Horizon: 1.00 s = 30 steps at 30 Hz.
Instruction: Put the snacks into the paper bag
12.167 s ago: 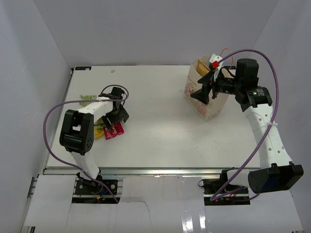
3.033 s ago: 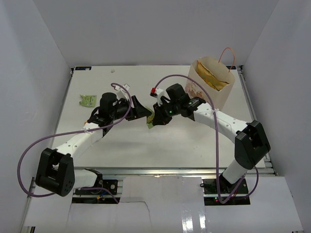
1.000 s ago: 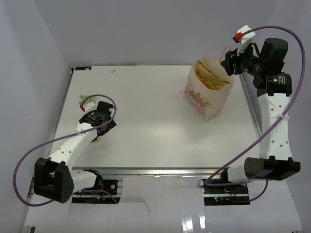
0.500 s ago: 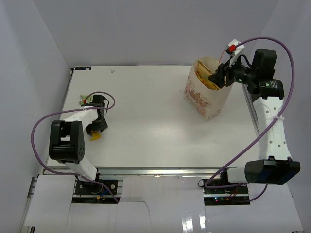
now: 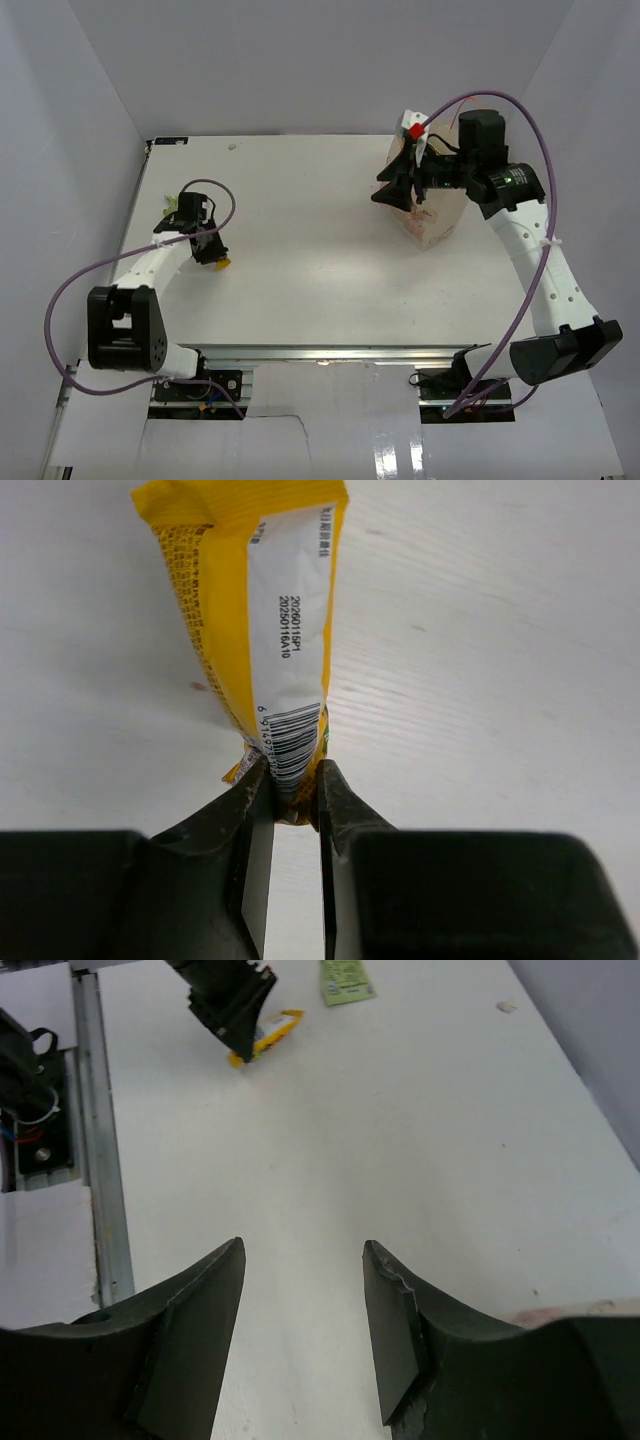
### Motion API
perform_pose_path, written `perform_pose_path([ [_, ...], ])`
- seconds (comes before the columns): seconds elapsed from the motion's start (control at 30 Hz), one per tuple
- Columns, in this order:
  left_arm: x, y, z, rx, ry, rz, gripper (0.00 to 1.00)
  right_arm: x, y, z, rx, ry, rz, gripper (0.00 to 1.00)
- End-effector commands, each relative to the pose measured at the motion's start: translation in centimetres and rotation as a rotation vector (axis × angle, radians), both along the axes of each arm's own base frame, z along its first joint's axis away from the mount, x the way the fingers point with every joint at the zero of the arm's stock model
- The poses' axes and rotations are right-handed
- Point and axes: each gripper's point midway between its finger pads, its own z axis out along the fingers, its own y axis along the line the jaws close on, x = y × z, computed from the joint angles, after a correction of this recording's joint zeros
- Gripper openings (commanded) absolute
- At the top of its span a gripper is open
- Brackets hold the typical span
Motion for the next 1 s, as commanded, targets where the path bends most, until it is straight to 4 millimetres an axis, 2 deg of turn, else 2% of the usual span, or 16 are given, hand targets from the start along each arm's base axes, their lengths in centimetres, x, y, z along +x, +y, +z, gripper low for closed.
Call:
perform_pose_path([
  [0.0,0.8,-7.6,5.9,-0.355,-0.231,-0.245,0.10,-1.9,2.9,-0.9,-0.025,0.014,0.088,0.57],
  [0.07,0.4,-10.4,7.4,-0.452,-0.311,-0.341,0.10,-2.7,4.8,-2.3,-0.028,0.091,0.106,0.57],
  [0.1,0.0,-11.5,8.1,-0.500,-0.339,-0.380,0.10,-2.5,5.4,-3.4,-0.025,0.130,0.097,0.56],
  [0.13,-0.3,-13.2,10.5,-0.586,-0.420,-0.448,0.10,-2.3,5.8,-4.2,-0.026,0.171,0.081,0.57],
  [0.2,-1.9,-15.5,11.1,-0.673,-0.441,-0.518,0.10,-1.9,7.2,-6.2,-0.003,0.322,0.041,0.57],
  [0.23,-2.0,-16.5,12.6,-0.707,-0.503,-0.564,0.10,-1.6,7.5,-6.7,0.005,0.364,0.012,0.57],
  [0.27,-3.0,-17.9,12.7,-0.752,-0.493,-0.593,0.10,-1.3,8.2,-7.7,0.022,0.476,-0.037,0.57],
  [0.33,-3.2,-19.4,13.7,-0.782,-0.538,-0.634,0.10,-0.2,9.1,-8.5,0.048,0.548,-0.107,0.59],
  [0.37,-3.9,-20.7,13.7,-0.807,-0.522,-0.655,0.10,0.0,9.9,-9.7,0.039,0.599,-0.133,0.60],
  [0.4,-4.0,-21.1,13.8,-0.812,-0.519,-0.657,0.10,0.4,10.3,-10.0,0.048,0.651,-0.189,0.64],
  [0.47,-4.3,-22.5,13.7,-0.828,-0.506,-0.676,0.10,0.1,11.6,-10.6,0.060,0.707,-0.188,0.68],
  [0.6,-4.6,-24.4,13.7,-0.835,-0.490,-0.704,0.10,-1.0,13.2,-12.1,0.058,0.793,-0.173,0.68],
  [0.77,-5.0,-26.1,13.9,-0.841,-0.474,-0.737,0.10,-1.4,13.8,-14.0,0.050,0.869,-0.192,0.65],
  [0.97,-5.1,-27.2,14.8,-0.854,-0.480,-0.761,0.10,-0.3,13.1,-16.3,0.006,0.861,-0.287,0.58],
])
